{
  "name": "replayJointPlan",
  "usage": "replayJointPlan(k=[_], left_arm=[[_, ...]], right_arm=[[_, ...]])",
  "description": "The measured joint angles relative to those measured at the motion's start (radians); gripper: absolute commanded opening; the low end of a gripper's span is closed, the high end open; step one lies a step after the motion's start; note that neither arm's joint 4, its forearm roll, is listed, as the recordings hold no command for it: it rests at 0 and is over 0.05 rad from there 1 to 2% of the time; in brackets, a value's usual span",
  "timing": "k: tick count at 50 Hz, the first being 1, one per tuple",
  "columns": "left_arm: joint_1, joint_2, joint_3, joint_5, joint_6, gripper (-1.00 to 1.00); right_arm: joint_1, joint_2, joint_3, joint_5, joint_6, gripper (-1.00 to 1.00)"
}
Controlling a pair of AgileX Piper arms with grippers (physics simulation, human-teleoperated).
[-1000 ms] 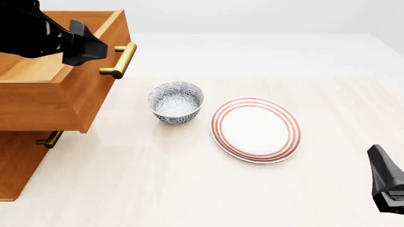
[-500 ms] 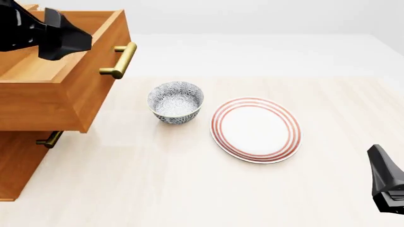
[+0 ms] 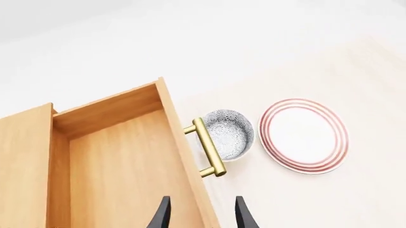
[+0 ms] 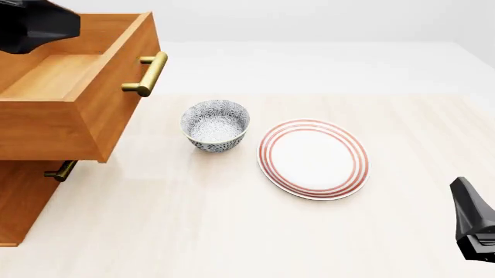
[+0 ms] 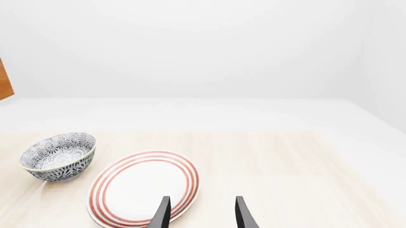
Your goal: Open the top drawer of the cabinet.
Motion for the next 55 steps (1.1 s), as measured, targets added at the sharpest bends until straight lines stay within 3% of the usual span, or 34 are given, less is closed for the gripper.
replayJointPlan(k=[55], left_arm=[[0.127, -0.207, -0.039, 0.005, 0.080, 1.00]], right_arm=[[0.000, 0.000, 0.000, 0.000, 0.000, 1.00]])
